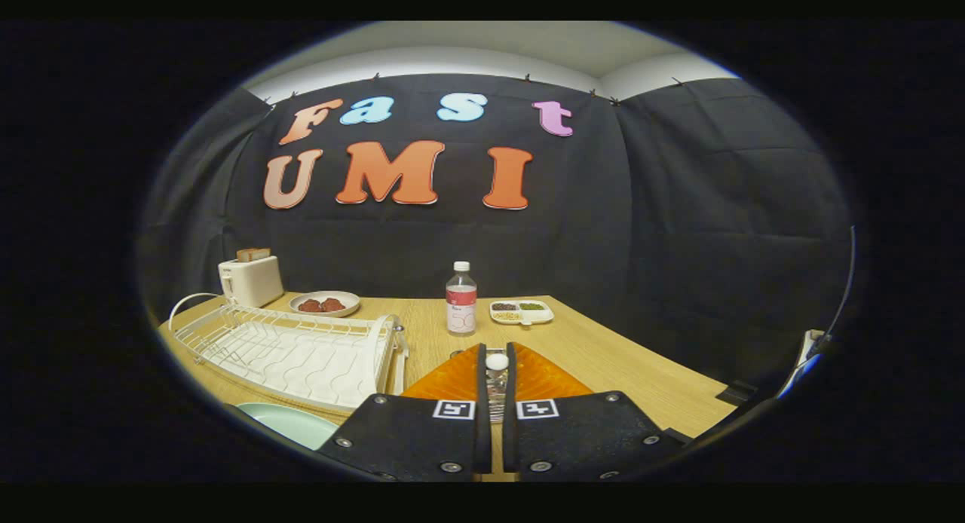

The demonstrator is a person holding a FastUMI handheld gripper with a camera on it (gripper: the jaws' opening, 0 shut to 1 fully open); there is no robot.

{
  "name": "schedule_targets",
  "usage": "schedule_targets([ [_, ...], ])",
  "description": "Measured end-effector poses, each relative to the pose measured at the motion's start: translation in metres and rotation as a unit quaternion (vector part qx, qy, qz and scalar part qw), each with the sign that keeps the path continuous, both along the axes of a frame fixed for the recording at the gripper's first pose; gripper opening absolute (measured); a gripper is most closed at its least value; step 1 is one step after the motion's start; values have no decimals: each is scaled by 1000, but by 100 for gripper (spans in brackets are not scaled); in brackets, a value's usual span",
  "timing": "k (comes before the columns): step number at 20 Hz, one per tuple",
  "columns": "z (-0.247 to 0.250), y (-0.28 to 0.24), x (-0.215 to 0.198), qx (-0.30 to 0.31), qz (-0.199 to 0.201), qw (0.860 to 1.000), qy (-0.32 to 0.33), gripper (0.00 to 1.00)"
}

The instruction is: Take the plate from the dish rack, then take the spoon from the basket and place it into the plate.

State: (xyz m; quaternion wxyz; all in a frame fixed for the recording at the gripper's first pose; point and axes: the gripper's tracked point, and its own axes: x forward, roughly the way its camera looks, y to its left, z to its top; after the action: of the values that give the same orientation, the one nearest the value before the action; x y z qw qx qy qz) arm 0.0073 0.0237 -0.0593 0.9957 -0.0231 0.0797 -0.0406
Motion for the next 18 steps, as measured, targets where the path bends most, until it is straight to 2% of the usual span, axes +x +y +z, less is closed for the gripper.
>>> schedule_targets([
  [10, 53, 18, -62, -23, 21, 999, -31, 6],
  [18, 63, 54, -131, -13, 60, 998, -29, 6],
])
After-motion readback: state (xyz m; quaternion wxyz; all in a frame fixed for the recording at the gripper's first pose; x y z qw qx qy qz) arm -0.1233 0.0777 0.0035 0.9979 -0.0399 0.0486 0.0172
